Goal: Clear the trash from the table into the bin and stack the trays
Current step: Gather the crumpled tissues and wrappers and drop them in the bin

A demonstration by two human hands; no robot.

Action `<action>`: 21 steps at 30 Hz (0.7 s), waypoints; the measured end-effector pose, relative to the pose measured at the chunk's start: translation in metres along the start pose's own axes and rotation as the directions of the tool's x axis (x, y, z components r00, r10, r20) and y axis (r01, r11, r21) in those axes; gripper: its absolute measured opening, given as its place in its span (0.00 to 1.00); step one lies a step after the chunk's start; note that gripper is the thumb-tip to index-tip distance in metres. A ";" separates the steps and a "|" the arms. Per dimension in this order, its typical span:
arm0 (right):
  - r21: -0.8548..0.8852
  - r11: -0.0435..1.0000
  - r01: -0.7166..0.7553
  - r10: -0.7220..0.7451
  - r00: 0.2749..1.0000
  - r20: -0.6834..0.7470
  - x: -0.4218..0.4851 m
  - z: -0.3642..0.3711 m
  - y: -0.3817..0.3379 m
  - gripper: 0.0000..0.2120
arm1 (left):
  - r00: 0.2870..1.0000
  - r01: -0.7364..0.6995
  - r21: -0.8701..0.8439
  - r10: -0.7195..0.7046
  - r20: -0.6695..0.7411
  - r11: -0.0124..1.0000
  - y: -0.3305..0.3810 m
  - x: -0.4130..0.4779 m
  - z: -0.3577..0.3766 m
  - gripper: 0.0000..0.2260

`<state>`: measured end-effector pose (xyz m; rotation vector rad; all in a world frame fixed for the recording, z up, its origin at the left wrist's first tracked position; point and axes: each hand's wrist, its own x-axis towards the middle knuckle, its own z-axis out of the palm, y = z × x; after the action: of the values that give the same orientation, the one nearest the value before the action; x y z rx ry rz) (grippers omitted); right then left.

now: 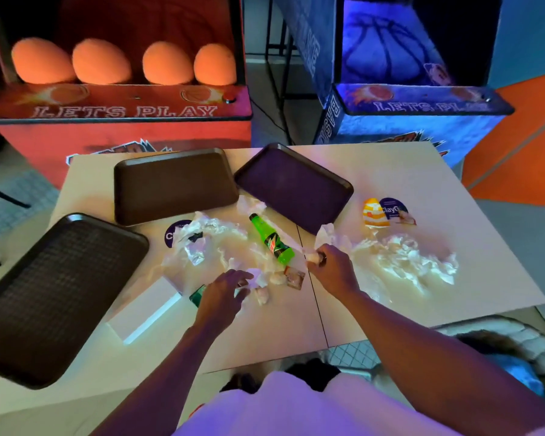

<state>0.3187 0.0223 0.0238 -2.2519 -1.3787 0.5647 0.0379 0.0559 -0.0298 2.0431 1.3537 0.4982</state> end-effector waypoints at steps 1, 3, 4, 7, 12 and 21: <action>-0.005 1.000 -0.007 0.007 1.000 0.003 -0.004 0.001 0.002 0.10 | 1.000 0.006 -0.007 -0.006 -0.003 1.000 -0.002 -0.003 0.000 0.13; -0.018 1.000 -0.017 0.017 1.000 0.009 -0.012 0.001 0.006 0.11 | 1.000 0.012 -0.026 -0.012 -0.008 1.000 -0.005 -0.009 0.001 0.13; -0.025 0.999 -0.020 0.020 1.000 0.011 -0.015 0.001 0.008 0.11 | 1.000 0.014 -0.035 -0.015 -0.010 0.999 -0.007 -0.012 0.001 0.13; -0.051 0.999 -0.009 0.009 1.000 0.015 -0.020 -0.001 0.008 0.11 | 0.999 0.029 -0.053 -0.030 -0.017 0.998 -0.010 -0.018 0.003 0.13; -0.088 0.996 0.012 -0.009 1.000 0.026 -0.016 -0.004 0.004 0.12 | 0.999 0.032 -0.072 -0.033 -0.018 0.997 -0.010 -0.019 0.004 0.13; -0.200 0.975 0.093 -0.056 0.982 0.182 0.016 -0.006 0.006 0.18 | 0.995 0.064 -0.058 -0.068 -0.071 0.996 -0.010 -0.014 0.004 0.14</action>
<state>0.3330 0.0336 0.0241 -2.3463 -1.6726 0.6322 0.0276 0.0449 -0.0391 1.9455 1.4293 0.5802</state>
